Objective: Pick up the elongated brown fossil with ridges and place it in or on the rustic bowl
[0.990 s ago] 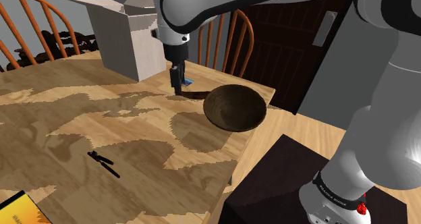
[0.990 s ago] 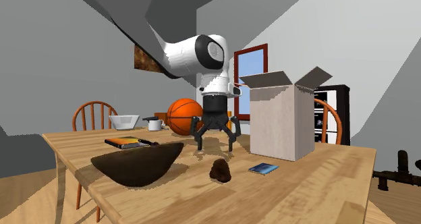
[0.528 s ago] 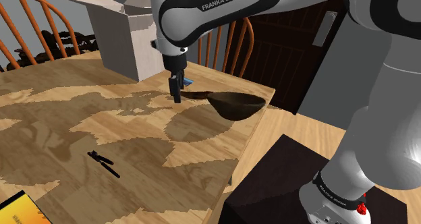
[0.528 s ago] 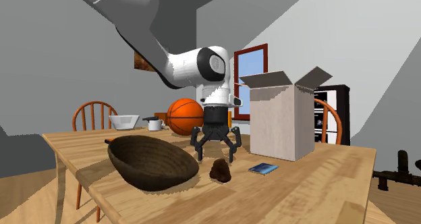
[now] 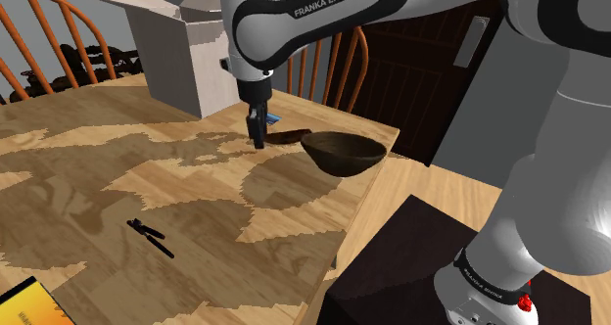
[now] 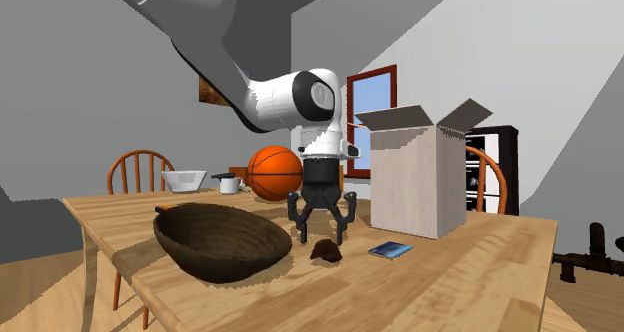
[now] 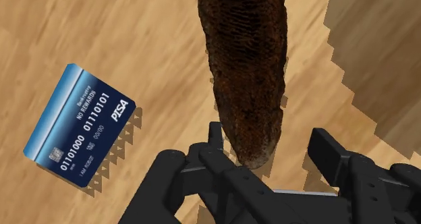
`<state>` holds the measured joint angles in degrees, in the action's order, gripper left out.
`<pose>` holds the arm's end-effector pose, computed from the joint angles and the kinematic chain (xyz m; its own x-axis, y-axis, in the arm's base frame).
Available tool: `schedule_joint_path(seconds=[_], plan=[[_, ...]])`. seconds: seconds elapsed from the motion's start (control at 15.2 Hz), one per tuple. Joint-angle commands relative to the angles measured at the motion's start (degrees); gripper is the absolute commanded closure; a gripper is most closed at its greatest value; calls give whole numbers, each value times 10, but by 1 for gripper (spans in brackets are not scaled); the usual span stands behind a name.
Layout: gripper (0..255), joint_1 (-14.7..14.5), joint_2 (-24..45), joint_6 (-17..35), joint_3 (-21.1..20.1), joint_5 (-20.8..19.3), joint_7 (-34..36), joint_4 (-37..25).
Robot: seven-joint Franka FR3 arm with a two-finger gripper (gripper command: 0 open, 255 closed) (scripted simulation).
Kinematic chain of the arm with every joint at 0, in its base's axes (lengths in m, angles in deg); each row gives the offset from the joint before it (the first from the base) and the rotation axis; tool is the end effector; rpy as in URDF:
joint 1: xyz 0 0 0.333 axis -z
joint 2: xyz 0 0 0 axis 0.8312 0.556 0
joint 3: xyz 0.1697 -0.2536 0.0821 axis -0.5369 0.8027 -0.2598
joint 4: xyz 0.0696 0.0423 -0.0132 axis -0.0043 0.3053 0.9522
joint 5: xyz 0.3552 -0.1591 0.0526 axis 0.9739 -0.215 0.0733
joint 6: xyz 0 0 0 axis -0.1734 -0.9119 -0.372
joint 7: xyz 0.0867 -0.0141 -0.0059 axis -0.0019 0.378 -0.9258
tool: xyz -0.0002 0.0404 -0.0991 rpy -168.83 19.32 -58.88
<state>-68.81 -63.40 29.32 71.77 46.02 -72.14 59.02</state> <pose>0.5691 0.2102 0.4269 0.7135 0.6955 -0.0850 0.6989 -0.7150 0.0159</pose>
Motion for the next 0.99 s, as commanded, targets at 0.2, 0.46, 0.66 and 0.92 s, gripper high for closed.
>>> schedule_joint_path(seconds=[0.2, 0.46, 0.66, 0.92], plan=[[255, -4, 2, -1, -3, 4, 5, 3], [255, -3, 16, -10, -2, 2, 3, -19], [255, -1, -3, -16, -1, 5, -1, -8], [255, -1, -9, -45, -2, 7, -3, -30]])
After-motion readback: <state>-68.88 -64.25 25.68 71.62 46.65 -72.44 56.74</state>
